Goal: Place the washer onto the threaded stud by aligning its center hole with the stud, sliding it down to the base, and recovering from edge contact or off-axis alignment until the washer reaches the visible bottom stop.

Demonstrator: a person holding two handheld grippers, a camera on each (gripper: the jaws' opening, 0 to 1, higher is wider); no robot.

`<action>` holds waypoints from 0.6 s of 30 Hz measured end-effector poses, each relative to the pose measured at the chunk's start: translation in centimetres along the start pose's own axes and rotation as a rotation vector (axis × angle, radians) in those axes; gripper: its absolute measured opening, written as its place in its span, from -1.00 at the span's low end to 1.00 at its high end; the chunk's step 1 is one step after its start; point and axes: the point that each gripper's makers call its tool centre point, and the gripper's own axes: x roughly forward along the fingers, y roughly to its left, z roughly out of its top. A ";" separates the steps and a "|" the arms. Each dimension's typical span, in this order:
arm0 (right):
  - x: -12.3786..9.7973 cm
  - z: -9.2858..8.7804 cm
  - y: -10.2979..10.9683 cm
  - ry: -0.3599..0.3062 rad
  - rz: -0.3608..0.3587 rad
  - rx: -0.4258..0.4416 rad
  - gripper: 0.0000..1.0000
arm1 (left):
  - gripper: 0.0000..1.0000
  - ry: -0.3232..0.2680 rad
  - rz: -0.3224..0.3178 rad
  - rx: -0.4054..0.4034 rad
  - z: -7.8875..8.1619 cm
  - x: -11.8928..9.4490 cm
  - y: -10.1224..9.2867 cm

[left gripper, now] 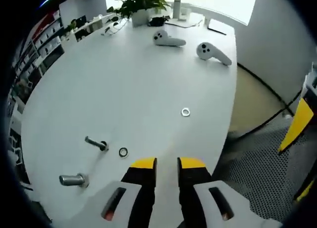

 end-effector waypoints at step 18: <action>0.1 -0.4 -0.2 0.020 -0.009 0.002 -0.41 | -0.62 0.089 -0.147 0.273 4.5 7.7 -4.1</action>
